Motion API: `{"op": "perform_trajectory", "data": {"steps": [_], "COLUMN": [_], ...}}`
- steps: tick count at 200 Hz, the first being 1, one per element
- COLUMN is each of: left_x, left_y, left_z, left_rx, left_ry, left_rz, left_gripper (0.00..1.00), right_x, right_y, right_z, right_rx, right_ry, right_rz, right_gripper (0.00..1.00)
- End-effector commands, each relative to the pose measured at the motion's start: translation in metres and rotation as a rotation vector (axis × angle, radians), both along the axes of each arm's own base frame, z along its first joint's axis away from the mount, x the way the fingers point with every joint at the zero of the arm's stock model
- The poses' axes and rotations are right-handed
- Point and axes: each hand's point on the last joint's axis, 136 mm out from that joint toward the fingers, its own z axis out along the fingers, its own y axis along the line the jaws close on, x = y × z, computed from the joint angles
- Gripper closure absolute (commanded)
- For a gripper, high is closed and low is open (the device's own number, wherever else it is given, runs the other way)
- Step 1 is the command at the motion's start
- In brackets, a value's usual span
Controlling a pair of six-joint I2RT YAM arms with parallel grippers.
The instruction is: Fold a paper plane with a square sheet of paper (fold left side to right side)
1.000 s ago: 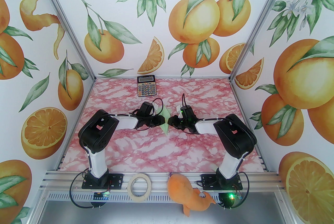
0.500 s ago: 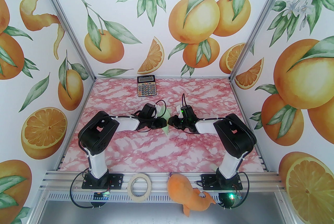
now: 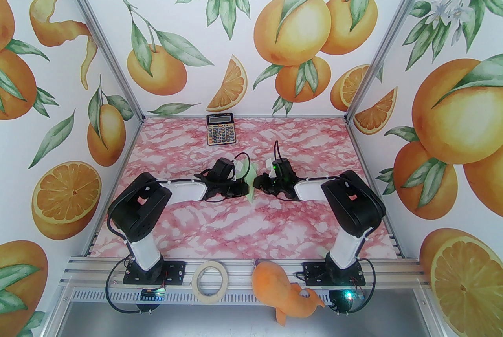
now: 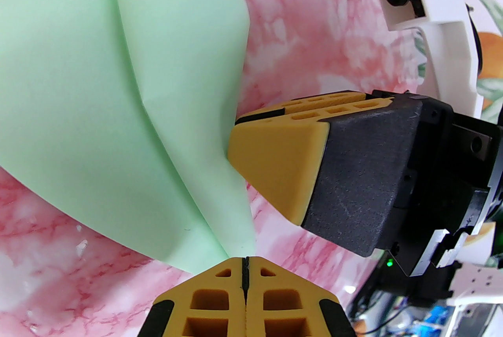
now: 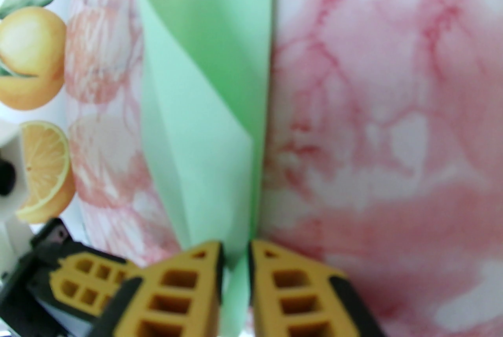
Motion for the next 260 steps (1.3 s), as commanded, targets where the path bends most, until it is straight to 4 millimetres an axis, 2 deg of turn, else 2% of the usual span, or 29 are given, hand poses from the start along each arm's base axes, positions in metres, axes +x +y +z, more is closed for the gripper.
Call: {"op": "perform_trajectory", "data": {"steps": [1, 46, 121, 206, 260], "left_x": [-0.001, -0.001, -0.002, -0.008, -0.008], "left_y": [-0.012, -0.017, -0.022, -0.019, -0.02], "left_z": [0.011, 0.014, 0.003, -0.022, -0.025], "left_rx": [-0.06, -0.071, -0.07, -0.038, -0.04], "left_ry": [-0.016, -0.016, 0.0, 0.04, 0.043], "left_rz": [-0.007, 0.005, 0.037, 0.03, 0.031], "left_gripper": [0.99, 0.99, 0.98, 0.97, 0.97], "right_x": [0.0, 0.0, -0.002, -0.002, -0.003], "right_y": [-0.009, -0.009, -0.007, -0.006, -0.007], "right_z": [-0.024, -0.025, -0.029, -0.029, -0.03], "right_rx": [-0.067, -0.07, -0.064, -0.059, -0.063], "right_ry": [0.02, 0.022, 0.033, 0.033, 0.034], "right_rz": [-0.012, -0.01, 0.004, 0.004, 0.003], "right_gripper": [0.8, 0.81, 0.81, 0.81, 0.81]}}
